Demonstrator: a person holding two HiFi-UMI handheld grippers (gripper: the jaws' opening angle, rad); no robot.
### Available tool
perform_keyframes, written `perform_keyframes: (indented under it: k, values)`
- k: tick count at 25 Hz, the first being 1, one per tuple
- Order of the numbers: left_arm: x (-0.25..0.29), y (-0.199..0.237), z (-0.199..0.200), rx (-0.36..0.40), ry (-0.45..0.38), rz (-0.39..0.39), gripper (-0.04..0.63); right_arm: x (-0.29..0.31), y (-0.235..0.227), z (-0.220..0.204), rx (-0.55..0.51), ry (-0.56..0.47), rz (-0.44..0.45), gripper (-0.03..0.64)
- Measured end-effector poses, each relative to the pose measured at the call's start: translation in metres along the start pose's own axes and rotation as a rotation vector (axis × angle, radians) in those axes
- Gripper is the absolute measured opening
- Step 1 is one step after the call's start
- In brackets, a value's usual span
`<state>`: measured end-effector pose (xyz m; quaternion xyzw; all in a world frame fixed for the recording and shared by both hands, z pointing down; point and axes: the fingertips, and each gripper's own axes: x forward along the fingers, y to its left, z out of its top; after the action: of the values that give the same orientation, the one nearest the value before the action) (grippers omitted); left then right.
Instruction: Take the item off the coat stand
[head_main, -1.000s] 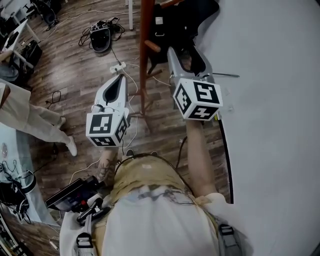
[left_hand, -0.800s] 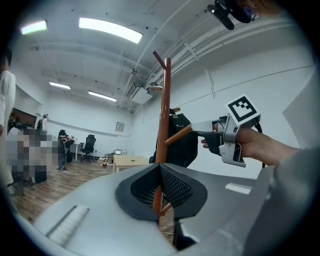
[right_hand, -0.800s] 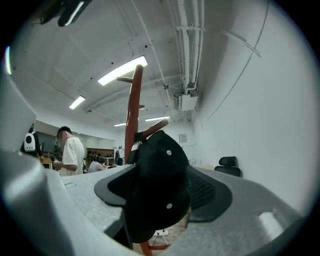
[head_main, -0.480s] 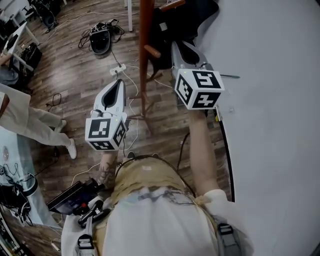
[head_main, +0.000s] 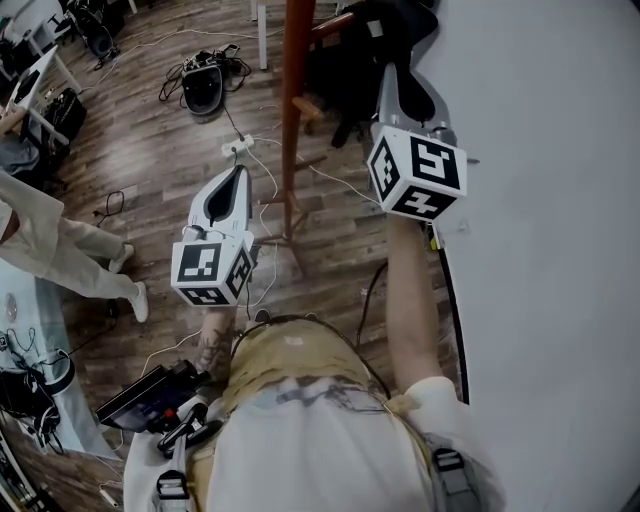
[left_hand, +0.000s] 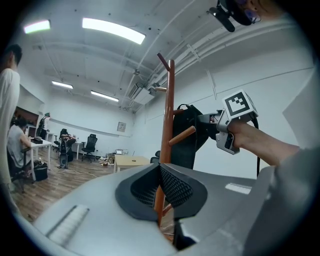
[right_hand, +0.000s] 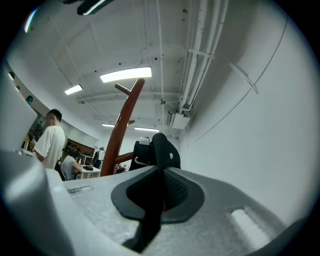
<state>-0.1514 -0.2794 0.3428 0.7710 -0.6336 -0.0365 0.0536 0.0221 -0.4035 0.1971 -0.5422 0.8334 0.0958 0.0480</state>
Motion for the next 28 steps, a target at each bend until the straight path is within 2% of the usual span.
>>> perform_keyframes:
  k: [5,10,16,28]
  values:
    - [0.001,-0.003,0.002,0.005,-0.003,-0.007,-0.003,0.0,-0.028,0.013,-0.001,-0.031,-0.08,0.008]
    - [0.002,-0.009,0.006,0.001,-0.002,-0.018,-0.003,-0.024,-0.043,-0.001,0.025,0.006,-0.118,0.008]
    - [0.001,-0.018,0.014,0.002,-0.018,-0.037,-0.003,-0.059,-0.034,-0.037,0.07,0.079,-0.115,0.008]
    - [0.001,-0.034,0.027,0.022,-0.034,-0.075,-0.003,-0.104,0.007,-0.077,0.121,0.164,-0.079,0.008]
